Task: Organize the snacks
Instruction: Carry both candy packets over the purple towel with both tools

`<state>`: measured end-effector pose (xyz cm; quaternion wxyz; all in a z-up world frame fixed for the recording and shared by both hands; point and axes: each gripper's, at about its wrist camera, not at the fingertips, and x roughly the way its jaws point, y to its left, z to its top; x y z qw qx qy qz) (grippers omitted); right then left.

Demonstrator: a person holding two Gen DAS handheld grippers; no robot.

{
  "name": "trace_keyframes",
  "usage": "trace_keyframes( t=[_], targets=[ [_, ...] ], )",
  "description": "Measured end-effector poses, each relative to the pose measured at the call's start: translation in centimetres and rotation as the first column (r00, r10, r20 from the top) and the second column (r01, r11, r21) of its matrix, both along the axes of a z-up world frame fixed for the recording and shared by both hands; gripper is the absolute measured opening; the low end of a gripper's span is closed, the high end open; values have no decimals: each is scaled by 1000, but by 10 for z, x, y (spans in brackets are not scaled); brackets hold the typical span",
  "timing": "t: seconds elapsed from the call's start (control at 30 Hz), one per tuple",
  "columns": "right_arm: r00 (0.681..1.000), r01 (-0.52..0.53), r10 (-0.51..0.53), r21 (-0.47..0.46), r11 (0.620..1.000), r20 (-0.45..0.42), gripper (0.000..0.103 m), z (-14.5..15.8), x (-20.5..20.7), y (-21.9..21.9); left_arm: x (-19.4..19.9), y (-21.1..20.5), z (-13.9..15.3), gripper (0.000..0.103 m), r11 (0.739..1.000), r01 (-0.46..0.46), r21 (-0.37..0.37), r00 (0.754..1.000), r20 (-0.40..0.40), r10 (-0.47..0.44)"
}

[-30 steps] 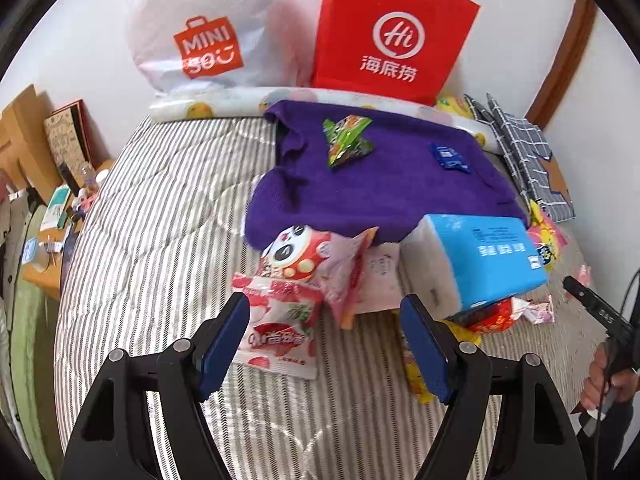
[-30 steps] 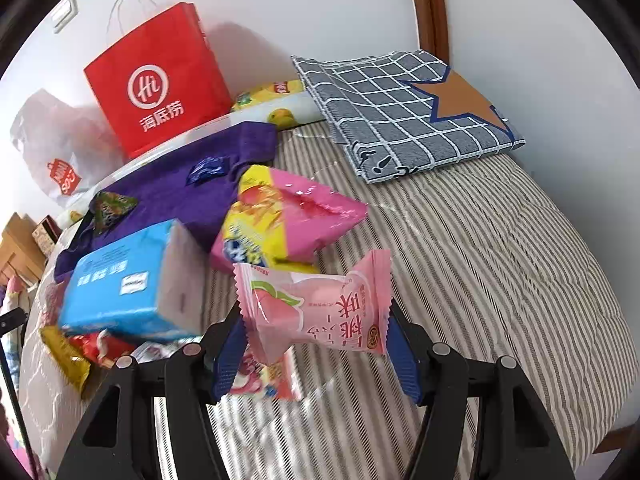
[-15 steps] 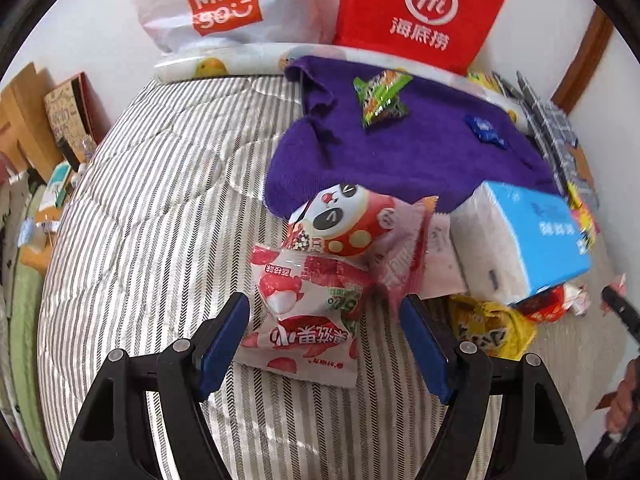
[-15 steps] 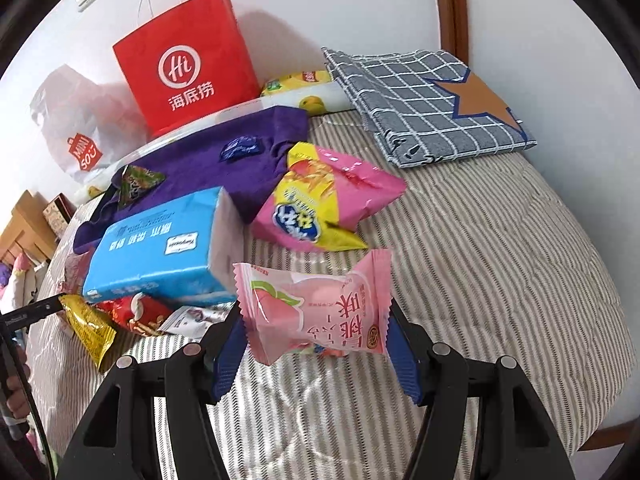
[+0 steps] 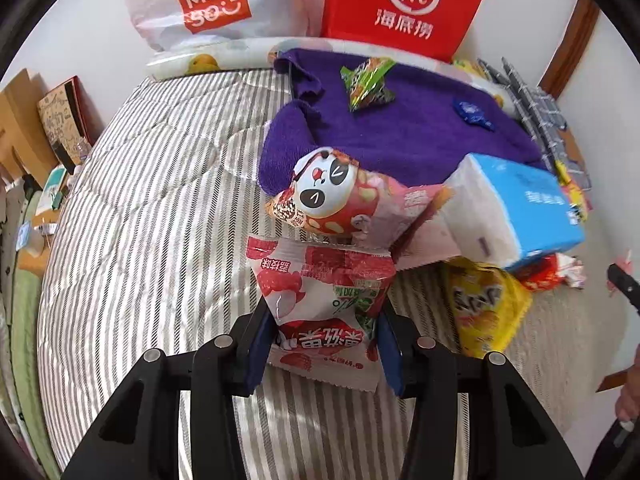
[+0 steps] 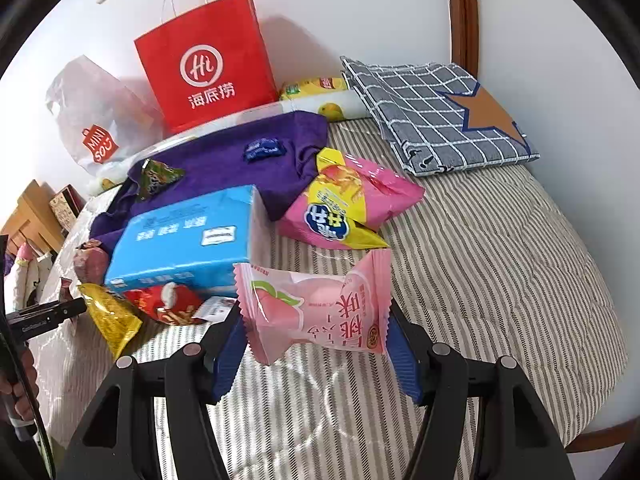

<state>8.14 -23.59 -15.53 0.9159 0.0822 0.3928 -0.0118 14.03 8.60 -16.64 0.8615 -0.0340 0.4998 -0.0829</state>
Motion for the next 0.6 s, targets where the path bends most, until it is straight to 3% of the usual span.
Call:
trace_keyframes(
  t=[0.3, 0.6],
  targets=[
    [998, -45, 46, -13, 999, 50, 62, 35, -4, 21, -21, -16, 39, 47, 997, 44, -60, 998, 44, -41],
    [991, -109, 111, -32, 994, 71, 62, 61, 9, 44, -12, -61, 63, 47, 981, 127, -143, 991, 57, -120]
  ],
)
